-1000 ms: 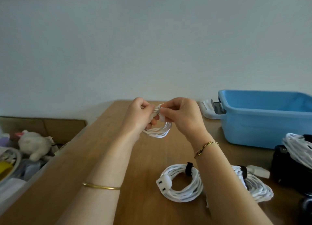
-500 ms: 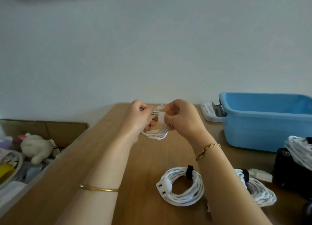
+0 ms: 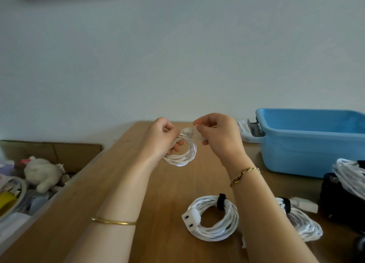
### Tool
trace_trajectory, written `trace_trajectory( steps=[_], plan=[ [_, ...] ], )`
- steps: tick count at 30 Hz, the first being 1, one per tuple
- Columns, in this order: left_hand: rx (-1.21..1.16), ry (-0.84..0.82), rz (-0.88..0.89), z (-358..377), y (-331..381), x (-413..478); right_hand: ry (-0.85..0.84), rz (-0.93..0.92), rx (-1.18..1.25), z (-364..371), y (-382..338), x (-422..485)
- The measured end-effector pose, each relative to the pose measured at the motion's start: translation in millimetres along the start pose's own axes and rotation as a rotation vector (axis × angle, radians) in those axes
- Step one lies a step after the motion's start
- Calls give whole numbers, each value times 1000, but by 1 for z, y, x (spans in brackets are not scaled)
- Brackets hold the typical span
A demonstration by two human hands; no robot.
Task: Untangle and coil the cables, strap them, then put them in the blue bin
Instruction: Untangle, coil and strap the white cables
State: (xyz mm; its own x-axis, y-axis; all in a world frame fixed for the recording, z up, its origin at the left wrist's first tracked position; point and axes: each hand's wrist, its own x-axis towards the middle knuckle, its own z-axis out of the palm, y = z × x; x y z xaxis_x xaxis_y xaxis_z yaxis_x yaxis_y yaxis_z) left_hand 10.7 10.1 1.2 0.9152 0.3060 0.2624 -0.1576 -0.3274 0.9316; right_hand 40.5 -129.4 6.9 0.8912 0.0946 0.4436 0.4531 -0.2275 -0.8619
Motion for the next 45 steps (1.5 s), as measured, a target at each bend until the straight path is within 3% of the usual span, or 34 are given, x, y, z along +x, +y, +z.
trace_trajectory(
  steps=[7,13,22,28,39,42,45],
  plan=[
    [171,-199,172,4,11,-8,94,-102,-223,0,-1,1],
    [233,-285,213,4,16,-11,0,-113,-313,1,-2,-1],
    [216,-260,161,0,15,-11,-138,-54,-100,-5,-1,-2],
    [308,-198,159,-5,11,-9,-219,-113,-134,-6,-5,-4],
    [245,-142,89,-7,6,-4,-97,-126,158,-3,-7,-6],
    [173,-145,52,-8,7,-4,-124,-22,401,-6,-6,-6],
    [107,-167,19,-8,9,-5,-187,-62,372,-6,-2,-5]
  ],
)
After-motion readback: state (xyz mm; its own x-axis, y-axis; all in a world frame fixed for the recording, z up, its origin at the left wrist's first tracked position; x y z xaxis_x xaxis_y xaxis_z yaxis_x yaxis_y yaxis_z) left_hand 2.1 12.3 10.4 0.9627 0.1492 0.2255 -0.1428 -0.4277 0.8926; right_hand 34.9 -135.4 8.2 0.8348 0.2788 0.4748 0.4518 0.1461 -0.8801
